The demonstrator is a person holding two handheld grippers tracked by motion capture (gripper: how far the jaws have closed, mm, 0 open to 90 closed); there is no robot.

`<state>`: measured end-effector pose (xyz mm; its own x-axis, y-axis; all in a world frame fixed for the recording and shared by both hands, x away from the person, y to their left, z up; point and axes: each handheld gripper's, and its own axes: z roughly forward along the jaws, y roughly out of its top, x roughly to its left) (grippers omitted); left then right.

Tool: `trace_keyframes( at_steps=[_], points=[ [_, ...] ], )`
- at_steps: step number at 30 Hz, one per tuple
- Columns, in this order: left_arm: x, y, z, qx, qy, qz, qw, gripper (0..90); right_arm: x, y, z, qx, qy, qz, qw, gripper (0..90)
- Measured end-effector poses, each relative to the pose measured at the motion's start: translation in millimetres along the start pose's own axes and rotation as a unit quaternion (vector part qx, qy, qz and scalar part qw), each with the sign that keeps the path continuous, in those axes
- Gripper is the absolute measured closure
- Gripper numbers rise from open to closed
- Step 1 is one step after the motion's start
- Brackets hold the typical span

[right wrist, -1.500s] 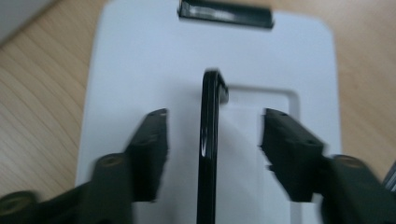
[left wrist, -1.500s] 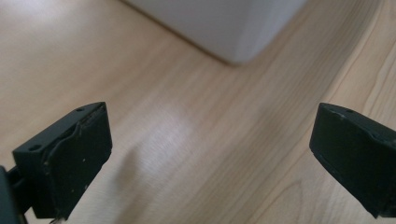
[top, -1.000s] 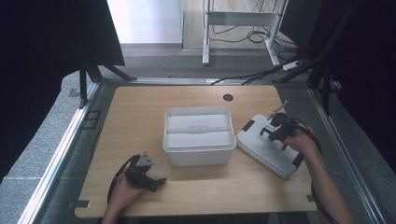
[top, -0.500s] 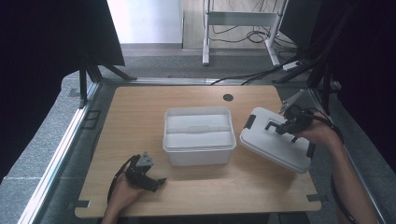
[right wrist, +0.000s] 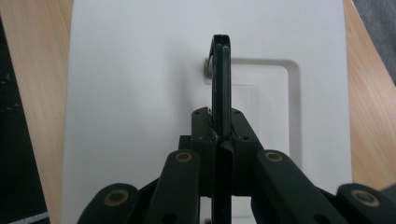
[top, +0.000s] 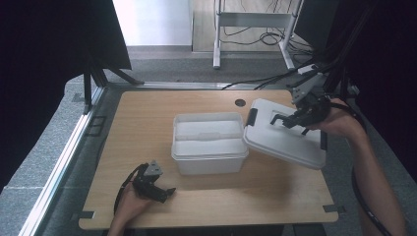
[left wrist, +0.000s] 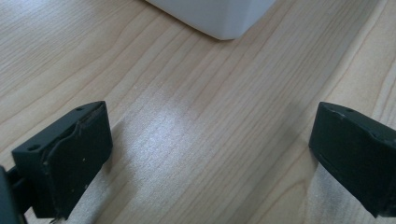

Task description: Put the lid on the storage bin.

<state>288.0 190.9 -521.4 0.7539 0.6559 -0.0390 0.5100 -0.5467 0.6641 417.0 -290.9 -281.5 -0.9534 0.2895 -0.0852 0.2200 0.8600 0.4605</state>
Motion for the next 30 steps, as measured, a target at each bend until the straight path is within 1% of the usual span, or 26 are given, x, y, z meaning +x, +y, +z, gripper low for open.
trace_keyframes(
  at_steps=[4, 10, 16, 17, 18, 19, 20, 21, 24, 26, 30],
  points=[
    [-0.5, 0.1, 0.2, 0.000, 0.000, 0.000, 1.0000, 0.0, 4.0, 24.2, 7.2, -0.003, 0.009, -0.021, 0.9997, 83.3],
    [-0.7, 0.2, 0.1, 0.000, -0.001, 0.002, 1.0000, 0.0, 12.9, 68.4, 30.5, -0.002, 0.030, -0.062, 0.9976, 83.4],
    [-0.7, 0.2, 0.0, 0.001, -0.001, 0.002, 1.0000, 0.0, 22.0, 105.7, 54.9, 0.001, 0.046, -0.095, 0.9944, 83.4],
    [-0.7, 0.2, 0.0, 0.001, -0.001, 0.002, 1.0000, 0.0, 24.5, 115.4, 61.9, 0.001, 0.051, -0.102, 0.9935, 83.4],
    [-0.7, 0.2, 0.0, 0.001, -0.002, 0.003, 1.0000, 0.0, 25.8, 120.1, 65.6, 0.002, 0.052, -0.106, 0.9929, 83.3],
    [-0.7, 0.2, 0.0, 0.001, -0.002, 0.003, 1.0000, 0.0, 25.8, 120.1, 65.6, 0.002, 0.052, -0.106, 0.9929, 83.3],
    [-0.8, 0.2, 0.0, 0.001, -0.002, 0.003, 1.0000, 0.0, 29.1, 135.1, 77.6, 0.004, 0.058, -0.119, 0.9912, 83.4],
    [-0.7, 0.2, 0.0, 0.001, -0.003, 0.003, 1.0000, 0.0, 29.7, 140.7, 82.7, 0.001, 0.060, -0.126, 0.9902, 83.4],
    [-0.8, 0.2, 0.0, 0.001, -0.003, 0.003, 1.0000, 0.0, 32.4, 152.6, 92.8, 0.002, 0.061, -0.130, 0.9896, 83.4],
    [-0.9, 0.2, 0.0, 0.001, -0.004, 0.004, 1.0000, 0.0, 35.0, 165.1, 103.8, 0.002, 0.068, -0.139, 0.9879, 83.4],
    [-0.9, 0.2, 0.0, 0.001, -0.005, 0.005, 1.0000, 0.0, 39.4, 180.5, 120.6, 0.007, 0.073, -0.151, 0.9859, 83.4]
  ],
)
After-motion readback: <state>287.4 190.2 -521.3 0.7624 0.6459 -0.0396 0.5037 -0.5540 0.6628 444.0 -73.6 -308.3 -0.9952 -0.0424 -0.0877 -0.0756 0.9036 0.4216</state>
